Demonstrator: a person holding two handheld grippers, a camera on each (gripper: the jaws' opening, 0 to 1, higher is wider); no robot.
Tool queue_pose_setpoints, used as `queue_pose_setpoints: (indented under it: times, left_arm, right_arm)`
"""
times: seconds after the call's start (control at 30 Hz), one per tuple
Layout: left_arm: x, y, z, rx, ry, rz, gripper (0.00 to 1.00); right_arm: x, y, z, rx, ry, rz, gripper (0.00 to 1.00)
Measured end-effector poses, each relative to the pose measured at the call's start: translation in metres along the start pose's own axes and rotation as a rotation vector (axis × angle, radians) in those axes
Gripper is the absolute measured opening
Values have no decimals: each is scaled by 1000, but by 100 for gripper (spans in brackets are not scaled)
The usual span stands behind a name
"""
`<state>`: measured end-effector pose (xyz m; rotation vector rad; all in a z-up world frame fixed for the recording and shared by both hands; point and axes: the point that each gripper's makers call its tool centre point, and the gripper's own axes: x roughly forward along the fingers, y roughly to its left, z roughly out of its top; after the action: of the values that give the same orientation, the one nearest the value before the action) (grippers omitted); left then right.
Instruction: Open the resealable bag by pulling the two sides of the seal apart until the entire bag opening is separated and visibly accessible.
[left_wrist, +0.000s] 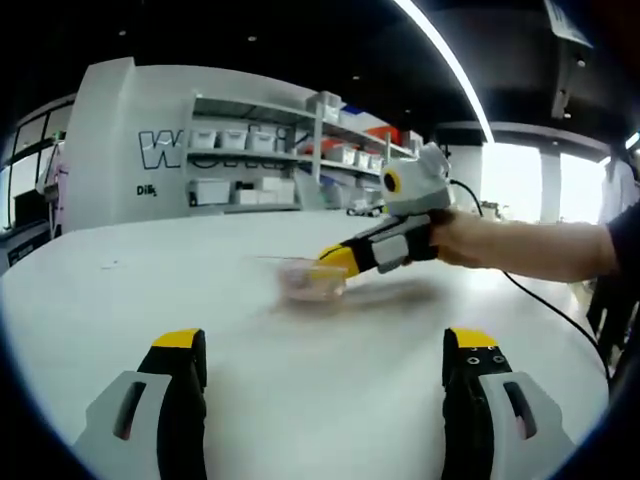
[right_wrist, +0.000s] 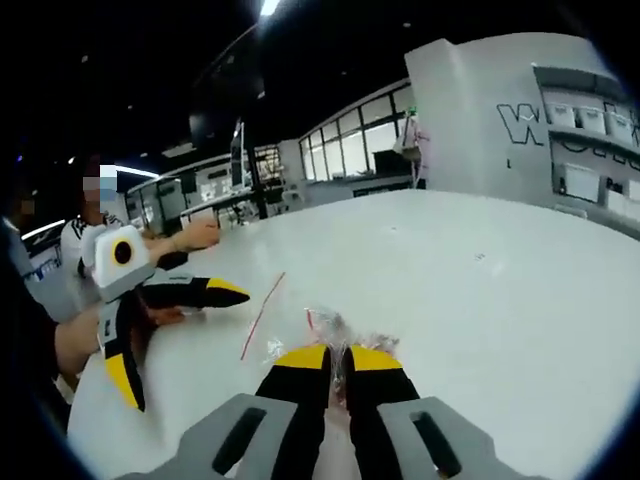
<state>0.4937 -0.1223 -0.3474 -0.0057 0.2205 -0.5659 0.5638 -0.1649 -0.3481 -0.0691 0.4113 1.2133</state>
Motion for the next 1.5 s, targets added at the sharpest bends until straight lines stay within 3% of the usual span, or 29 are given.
queue_pose_setpoints:
  times: [0.17,1.0,1.5]
  left_arm:
    - [0,0,0,0,0,-1,97]
    - [-1,-1,2,-1,-1,-1,97]
    - [0,1,4,-4,-3,-1,97]
  right_arm:
    - [-3,0,0,67,-32,9,1]
    - [-12,1,2,210,-107,14,0]
    - [-15,4,3,244,-116,20,0]
